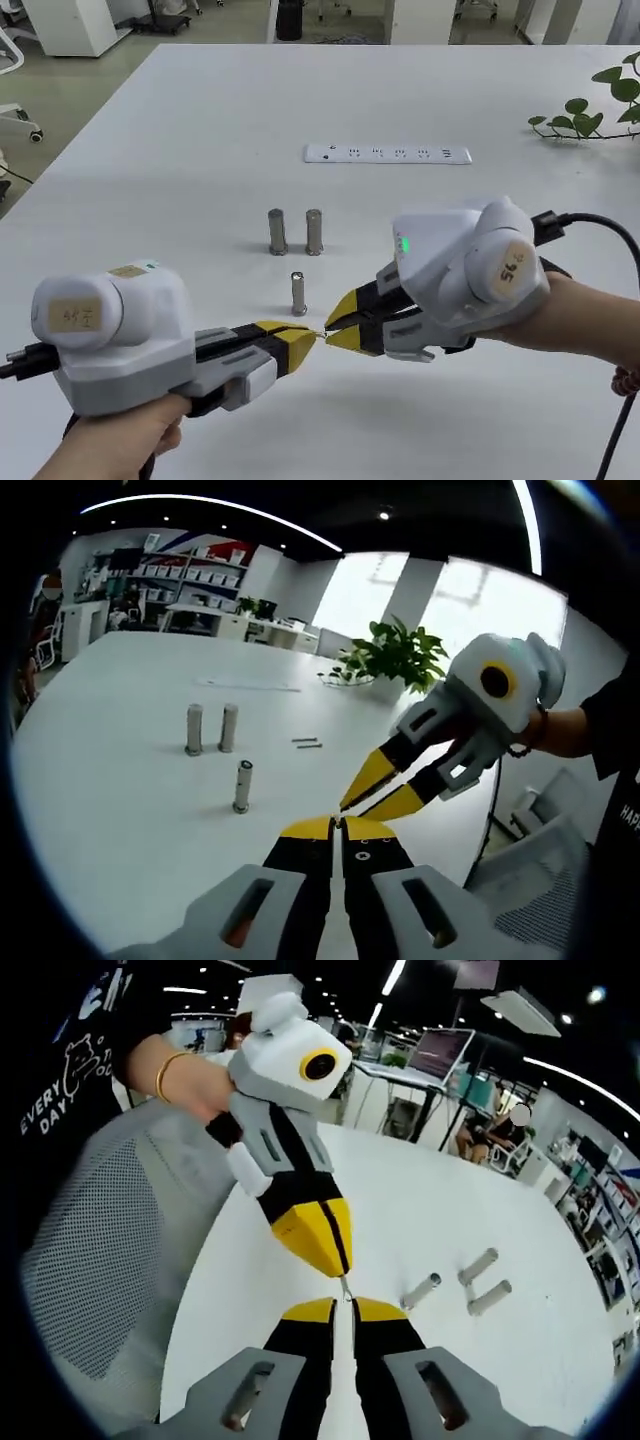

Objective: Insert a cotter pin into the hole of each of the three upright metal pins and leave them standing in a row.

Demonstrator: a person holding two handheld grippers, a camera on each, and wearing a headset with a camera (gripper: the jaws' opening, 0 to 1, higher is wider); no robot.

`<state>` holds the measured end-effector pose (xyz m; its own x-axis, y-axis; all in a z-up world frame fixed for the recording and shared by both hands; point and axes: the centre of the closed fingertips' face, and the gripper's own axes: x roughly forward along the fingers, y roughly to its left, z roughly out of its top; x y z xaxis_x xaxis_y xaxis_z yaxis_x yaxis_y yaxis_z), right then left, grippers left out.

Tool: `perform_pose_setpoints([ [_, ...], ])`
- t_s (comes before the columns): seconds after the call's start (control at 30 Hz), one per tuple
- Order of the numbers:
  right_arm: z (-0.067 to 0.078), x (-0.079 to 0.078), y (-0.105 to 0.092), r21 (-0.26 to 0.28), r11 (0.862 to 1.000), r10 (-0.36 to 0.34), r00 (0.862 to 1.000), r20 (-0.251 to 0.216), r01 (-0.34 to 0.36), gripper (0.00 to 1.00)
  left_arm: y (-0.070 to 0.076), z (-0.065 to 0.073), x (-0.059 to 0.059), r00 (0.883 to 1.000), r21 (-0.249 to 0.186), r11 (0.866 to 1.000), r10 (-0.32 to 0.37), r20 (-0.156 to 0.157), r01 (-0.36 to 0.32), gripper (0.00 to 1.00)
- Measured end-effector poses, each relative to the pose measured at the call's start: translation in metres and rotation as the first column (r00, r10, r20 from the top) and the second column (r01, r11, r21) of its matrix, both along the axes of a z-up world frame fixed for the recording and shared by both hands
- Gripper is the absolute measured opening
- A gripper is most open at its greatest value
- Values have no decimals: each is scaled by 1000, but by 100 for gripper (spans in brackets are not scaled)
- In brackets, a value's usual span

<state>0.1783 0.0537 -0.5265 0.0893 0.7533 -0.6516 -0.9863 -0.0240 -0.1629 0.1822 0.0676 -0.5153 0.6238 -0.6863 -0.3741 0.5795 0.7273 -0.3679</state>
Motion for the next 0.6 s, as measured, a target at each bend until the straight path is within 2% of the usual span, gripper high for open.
perform_pose_setpoints([
  [0.13,0,1,-3,31,998,-58,994,-87,61,4,5,1,1,999,26,999,-20,34,19,0],
  [0.23,1,1,-4,61,992,-100,982,-159,111,4,7,-1,1,998,68,997,-41,56,37,0],
  [0.37,3,0,-7,85,983,-136,957,-256,163,7,10,-8,-3,989,167,981,-115,92,99,0],
  [0.47,3,-2,-9,101,979,-138,942,-305,176,8,9,-13,-7,984,214,968,-152,95,129,0],
  [0.57,1,-5,-10,107,977,-136,927,-350,184,9,8,-15,-10,982,213,966,-167,84,146,0],
  [0.6,1,-6,-11,107,977,-135,923,-361,185,8,7,-16,-11,980,224,962,-179,87,156,0],
])
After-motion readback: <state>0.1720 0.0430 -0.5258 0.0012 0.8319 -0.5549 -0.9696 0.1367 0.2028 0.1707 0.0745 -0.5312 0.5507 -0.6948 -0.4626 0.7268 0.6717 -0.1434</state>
